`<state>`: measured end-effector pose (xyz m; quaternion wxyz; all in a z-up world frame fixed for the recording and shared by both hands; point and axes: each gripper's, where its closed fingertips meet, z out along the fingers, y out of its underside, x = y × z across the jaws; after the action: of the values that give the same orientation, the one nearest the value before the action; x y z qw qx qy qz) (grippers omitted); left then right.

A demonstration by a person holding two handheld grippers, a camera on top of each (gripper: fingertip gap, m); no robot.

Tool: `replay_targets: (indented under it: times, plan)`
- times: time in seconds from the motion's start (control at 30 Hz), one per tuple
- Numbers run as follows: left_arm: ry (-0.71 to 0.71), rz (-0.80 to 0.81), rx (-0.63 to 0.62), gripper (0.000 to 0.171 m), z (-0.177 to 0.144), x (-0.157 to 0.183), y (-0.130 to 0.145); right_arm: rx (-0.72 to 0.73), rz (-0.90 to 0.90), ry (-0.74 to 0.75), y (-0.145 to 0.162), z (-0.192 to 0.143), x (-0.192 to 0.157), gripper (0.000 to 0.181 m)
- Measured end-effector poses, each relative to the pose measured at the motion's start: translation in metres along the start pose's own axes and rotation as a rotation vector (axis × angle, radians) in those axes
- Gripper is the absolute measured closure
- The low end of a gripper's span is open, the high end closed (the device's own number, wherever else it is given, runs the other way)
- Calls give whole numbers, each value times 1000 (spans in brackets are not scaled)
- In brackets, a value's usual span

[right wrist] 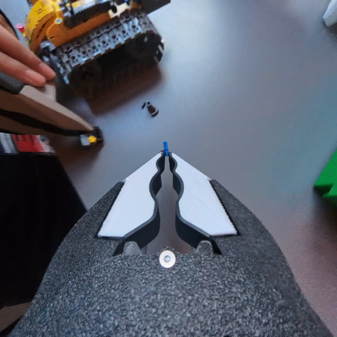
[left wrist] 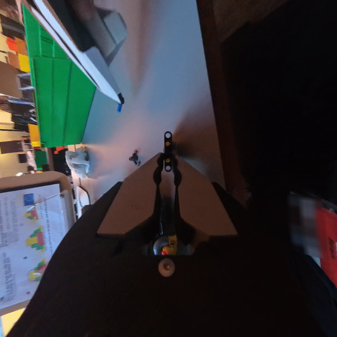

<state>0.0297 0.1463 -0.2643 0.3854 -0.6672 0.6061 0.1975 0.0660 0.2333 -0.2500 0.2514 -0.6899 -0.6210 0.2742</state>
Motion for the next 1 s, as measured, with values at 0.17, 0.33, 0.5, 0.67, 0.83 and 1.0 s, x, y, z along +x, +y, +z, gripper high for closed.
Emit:
replay_targets:
  times: [0.17,0.33,0.5,0.67,0.83,1.0]
  plan:
    - [33,-32,28,163,-6,13,-15,18,59,45,27,-22,-31,179]
    - [221,-256,109,152,-20,27,-28,50,51,117,33,-27,-39,180]
    - [209,-281,131,161,-11,23,-29,48,59,89,34,-23,-46,180]
    - [147,-426,109,163,10,6,-31,58,104,107,34,-24,-41,180]
    - [216,-529,82,159,14,4,-37,87,198,114,35,-30,-38,180]
    - [315,-587,146,133,-4,4,-40,69,192,127,44,-33,-46,180]
